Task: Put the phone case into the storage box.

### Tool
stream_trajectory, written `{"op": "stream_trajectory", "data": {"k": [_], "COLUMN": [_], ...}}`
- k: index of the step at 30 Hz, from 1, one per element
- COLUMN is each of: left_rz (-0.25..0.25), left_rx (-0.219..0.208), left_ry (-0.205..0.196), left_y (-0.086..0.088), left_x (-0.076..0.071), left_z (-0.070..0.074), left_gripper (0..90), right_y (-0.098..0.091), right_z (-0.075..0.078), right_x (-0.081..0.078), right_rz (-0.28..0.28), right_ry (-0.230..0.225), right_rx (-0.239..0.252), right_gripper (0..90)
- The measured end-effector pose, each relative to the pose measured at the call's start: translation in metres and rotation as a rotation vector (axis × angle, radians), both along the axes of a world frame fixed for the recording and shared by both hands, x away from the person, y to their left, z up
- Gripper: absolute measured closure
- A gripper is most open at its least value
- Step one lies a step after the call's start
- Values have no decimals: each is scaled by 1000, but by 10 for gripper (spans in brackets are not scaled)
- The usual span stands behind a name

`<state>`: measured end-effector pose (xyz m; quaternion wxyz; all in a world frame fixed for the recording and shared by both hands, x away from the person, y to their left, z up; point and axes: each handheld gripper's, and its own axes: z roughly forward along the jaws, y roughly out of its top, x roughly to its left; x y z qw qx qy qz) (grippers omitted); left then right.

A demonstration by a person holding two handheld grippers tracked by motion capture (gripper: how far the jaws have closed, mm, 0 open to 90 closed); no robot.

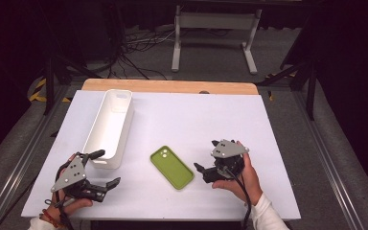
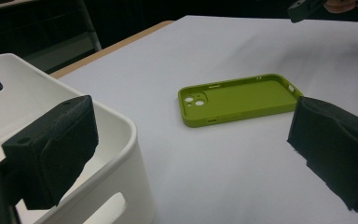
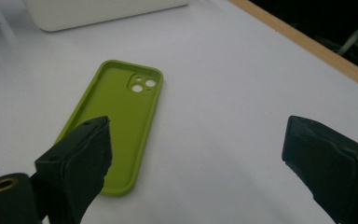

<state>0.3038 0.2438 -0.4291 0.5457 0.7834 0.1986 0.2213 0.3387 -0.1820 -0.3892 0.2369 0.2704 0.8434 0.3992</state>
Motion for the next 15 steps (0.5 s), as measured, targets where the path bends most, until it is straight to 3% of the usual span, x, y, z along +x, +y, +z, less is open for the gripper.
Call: {"op": "stream_trajectory", "data": {"k": [2, 8, 11, 12, 15], "left_rz": [-1, -2, -5, -4, -4], "left_rx": [14, 22, 26, 30, 29], "left_ry": [-7, -5, 0, -2, -2], "left_y": [-1, -2, -2, -2, -2], "left_x": [-1, -1, -1, -1, -1], "left_z": [0, -1, -1, -1, -1], "left_gripper": [25, 26, 27, 27, 28], "right_y": [7, 18, 26, 33, 38], "right_z": [1, 3, 1, 0, -1], "right_x": [8, 19, 26, 31, 35], "right_rz": [16, 29, 36, 52, 54], "right_ry": [38, 97, 133, 165, 181], "right_rx": [-19, -37, -64, -85, -93], "right_gripper": [112, 139, 158, 169, 178]}}
